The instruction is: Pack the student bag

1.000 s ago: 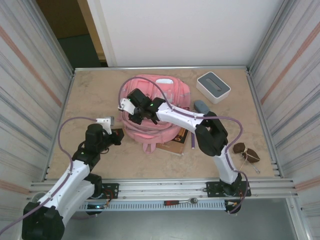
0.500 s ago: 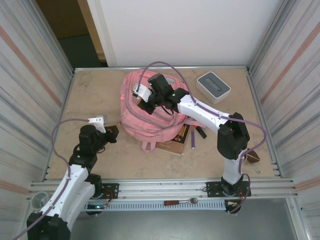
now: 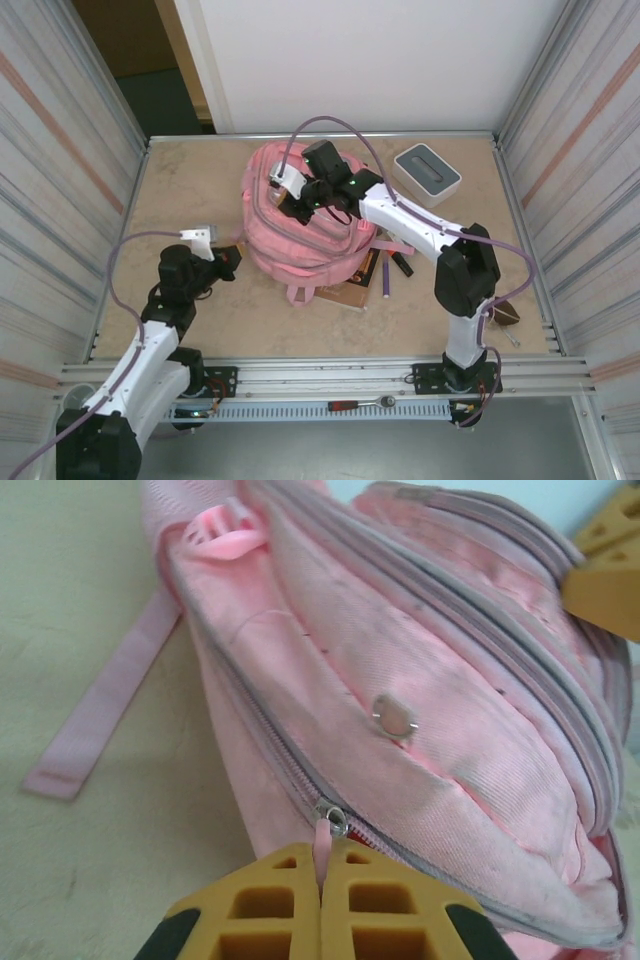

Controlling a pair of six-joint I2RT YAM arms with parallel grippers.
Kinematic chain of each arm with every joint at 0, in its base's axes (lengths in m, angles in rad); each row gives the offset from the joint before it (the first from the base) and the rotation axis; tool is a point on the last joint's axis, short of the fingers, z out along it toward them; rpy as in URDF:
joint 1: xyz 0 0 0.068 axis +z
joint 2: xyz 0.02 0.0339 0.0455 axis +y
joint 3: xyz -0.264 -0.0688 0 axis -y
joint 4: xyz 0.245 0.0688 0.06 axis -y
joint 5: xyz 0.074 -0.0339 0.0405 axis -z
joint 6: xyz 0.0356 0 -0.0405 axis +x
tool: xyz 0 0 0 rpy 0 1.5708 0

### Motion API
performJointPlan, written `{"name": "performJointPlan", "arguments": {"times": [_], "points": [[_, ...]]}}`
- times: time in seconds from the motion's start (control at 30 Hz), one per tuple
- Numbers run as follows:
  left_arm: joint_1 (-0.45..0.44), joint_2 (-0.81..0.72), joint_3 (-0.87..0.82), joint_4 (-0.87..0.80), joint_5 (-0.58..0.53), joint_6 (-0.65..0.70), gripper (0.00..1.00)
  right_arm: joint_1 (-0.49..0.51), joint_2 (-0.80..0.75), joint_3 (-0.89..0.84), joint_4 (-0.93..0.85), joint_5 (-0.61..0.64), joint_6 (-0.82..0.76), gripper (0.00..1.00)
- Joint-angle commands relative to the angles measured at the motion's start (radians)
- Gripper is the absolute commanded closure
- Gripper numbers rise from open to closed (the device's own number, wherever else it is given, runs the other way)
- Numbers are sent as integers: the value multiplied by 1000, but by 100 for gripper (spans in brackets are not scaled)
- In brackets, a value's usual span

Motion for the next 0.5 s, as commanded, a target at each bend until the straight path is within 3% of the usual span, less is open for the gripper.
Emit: {"name": "performJointPlan", "arguments": {"times": [0.0,0.23,0.47], "points": [[-37,-38,28,53,-23,34,100,27,56,120,-46,21,5,100],[-90,-78,17,43,-24,2,100,77,180,341,-109,-23,-27,100],[-134,-81,11,52,-7,-11,100,69,213,383,-116,7,-41,98]]}}
